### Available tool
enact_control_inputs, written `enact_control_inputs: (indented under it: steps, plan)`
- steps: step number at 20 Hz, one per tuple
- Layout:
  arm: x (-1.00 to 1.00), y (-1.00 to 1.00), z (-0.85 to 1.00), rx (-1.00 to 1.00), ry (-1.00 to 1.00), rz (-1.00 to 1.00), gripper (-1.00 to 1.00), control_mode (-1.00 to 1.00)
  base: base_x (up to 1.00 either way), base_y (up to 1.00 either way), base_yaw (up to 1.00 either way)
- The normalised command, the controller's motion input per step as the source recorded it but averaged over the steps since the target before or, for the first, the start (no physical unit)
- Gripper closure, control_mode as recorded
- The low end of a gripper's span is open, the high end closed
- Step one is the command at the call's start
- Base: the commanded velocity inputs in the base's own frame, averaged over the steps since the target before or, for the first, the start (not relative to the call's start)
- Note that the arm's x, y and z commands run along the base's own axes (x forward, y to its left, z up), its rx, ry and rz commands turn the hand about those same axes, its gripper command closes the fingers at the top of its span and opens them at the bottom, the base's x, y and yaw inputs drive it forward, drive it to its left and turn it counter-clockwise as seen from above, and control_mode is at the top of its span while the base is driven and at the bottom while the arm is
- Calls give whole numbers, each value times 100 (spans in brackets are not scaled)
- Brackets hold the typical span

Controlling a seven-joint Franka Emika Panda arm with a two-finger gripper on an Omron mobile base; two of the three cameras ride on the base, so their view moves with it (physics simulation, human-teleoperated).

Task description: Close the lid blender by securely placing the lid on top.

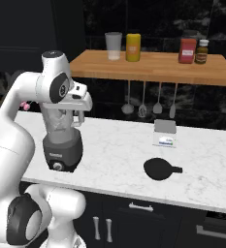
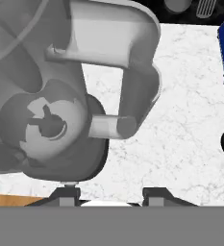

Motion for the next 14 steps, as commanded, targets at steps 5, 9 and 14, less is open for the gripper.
enact_control_inputs:
  steps: [5,9,14]
  plan:
    - [-71,-35,-3,8,-23,-3,-100,-100,0,0,0]
    - [-100,-79,-9,12,-32,-9,-100,-100,0,0,0]
    - [-98,-86,-13,6,-13,-27,-100,-100,0,0,0]
